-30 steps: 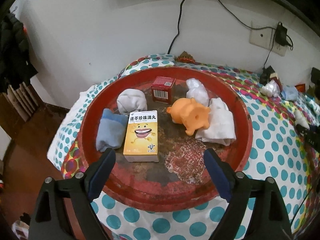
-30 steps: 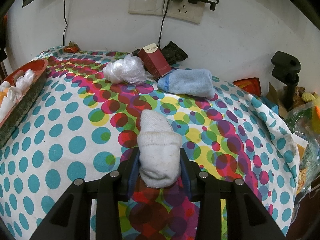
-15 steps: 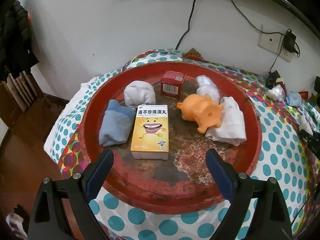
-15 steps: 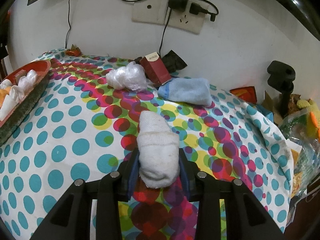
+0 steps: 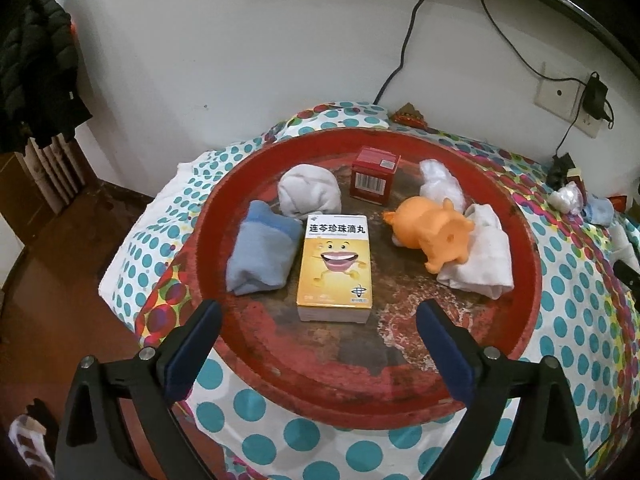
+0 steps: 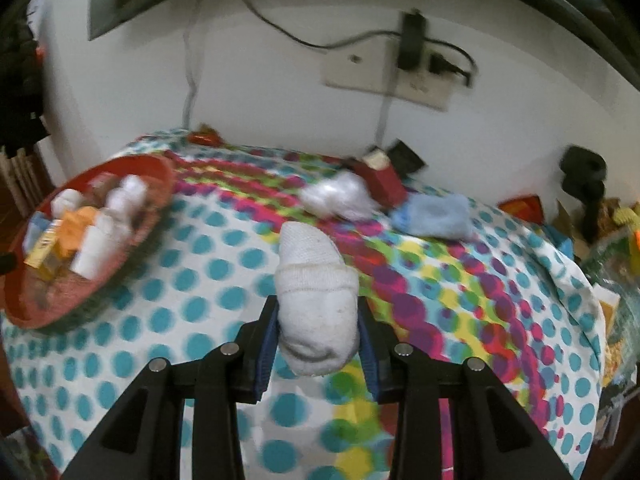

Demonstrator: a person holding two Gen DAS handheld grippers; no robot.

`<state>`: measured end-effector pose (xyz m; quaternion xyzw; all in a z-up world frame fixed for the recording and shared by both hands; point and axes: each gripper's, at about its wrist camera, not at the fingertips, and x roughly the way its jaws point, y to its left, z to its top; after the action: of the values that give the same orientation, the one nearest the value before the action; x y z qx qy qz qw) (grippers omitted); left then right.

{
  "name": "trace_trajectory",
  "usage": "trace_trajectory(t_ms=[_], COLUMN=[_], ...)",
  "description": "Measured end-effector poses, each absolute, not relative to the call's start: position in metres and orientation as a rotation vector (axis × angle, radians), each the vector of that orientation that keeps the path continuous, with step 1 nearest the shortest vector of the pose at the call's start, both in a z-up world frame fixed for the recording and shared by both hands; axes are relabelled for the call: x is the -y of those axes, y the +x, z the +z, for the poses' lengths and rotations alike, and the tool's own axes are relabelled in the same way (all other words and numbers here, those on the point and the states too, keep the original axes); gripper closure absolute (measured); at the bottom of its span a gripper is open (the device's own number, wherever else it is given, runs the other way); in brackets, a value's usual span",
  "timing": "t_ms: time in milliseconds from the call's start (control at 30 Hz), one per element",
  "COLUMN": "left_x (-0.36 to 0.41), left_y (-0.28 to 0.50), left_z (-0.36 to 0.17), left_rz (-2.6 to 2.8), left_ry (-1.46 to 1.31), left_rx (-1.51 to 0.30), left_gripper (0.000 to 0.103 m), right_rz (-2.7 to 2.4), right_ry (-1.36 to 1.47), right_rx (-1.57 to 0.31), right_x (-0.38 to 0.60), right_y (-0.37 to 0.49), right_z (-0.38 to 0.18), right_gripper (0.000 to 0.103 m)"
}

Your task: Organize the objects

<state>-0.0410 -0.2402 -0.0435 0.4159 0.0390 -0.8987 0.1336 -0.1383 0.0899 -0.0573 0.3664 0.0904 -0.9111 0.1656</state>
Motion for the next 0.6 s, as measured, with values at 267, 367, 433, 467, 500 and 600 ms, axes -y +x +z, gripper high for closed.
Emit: trace_trajectory(t_ms=[267,367,433,467,500,600], left_x=[0.251,0.257,0.261,0.262,0.263,0.268], left_y=[-0.039,-0.037,-0.037,-0.036,-0.036,-0.035], left_z=[-0.043,-0.042,-0.041,-0.041,-0.042,-0.042], left_rz=[-2.59,-2.578,-2.569,-2.562,-2.559,-2.546], left_ry=[1.196,1.185,1.183,1.178,1.177,1.178], left_rx=[-0.136,-0.151,-0.15,-0.146,-0.142,-0.139], left_gripper=[0.005,0.005,0.005,0.005,0.005,0.005], right_rz=[-2.462,-2.417,-2.392,-2.376,-2.362,-2.324], right_ry=[0.977,0.954,0.943,0.936,0.932,0.919], right_rx=[-0.283,-0.29,-0.294,-0.295,-0.298,-0.308], right_x=[-0.024,-0.001,0.012,0.021,0.028,0.049], right_y=[-0.112,-0.102,-0.098,-0.095,-0.092,-0.086], right_z=[-0.044,-0.04,-0.038,-0.037,-0.036,-0.035], right_gripper=[0.067,0.067,0.067,0.067,0.067,0.067])
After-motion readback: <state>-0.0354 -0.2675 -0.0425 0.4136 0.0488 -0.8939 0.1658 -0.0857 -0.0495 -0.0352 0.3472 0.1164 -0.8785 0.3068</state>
